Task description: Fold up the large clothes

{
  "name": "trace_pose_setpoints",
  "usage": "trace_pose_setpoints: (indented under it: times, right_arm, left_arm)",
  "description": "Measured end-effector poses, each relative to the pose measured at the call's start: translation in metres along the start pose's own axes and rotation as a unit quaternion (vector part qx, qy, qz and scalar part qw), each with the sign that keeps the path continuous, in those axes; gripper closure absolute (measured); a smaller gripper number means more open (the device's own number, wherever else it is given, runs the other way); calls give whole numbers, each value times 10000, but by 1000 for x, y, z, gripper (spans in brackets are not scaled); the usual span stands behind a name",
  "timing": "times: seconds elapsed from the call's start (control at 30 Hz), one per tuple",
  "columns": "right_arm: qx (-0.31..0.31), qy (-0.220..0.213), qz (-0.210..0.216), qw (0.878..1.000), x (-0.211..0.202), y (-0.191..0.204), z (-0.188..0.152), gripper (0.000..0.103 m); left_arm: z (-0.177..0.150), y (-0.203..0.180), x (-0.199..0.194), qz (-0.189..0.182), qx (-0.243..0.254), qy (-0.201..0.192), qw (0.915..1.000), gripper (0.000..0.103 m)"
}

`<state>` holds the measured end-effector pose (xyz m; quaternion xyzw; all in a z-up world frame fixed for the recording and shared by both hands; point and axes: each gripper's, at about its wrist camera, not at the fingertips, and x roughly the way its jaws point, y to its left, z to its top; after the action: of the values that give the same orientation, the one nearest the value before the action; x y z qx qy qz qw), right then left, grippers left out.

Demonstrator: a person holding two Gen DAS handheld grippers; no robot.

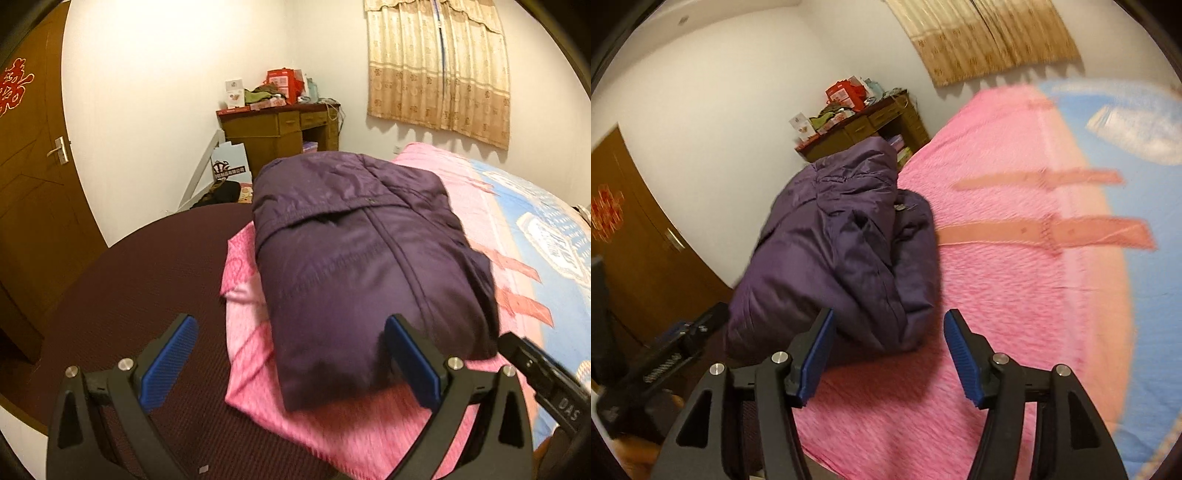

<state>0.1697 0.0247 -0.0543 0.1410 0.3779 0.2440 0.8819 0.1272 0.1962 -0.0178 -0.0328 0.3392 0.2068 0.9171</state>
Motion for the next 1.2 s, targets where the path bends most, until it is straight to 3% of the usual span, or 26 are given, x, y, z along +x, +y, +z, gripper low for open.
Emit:
trace_pose_setpoints:
  times: [0.23,0.43,0.6,0.73,0.9,1.2]
  right_arm:
    - [-755,-604,-575,9936,-59,23,-3,28]
    - [-962,-1463,-562,9829,-123,35,7,22]
    - [-1112,-2038,-589,9709,-162,52,12,22]
    - [-1182,-2430,-538,9613,-187,61,10,15]
    - [-1139,-2661,-562,9555,-202,64,9,13]
    - [-1057,-2530,-556,9601,-194,65,7,12]
  left_arm:
    - [1,-15,-40,70,117,-341,9993,0]
    - [2,-27,-92,267,257,-1114,9931,0]
    - [1,-32,-114,358,296,-1299,9904,0]
    - [-1,-31,-130,360,117,-1467,9885,0]
    - [-3,-35,-142,181,54,-1568,9875,0]
    - [-7,-43,-143,217,66,-1525,9880,0]
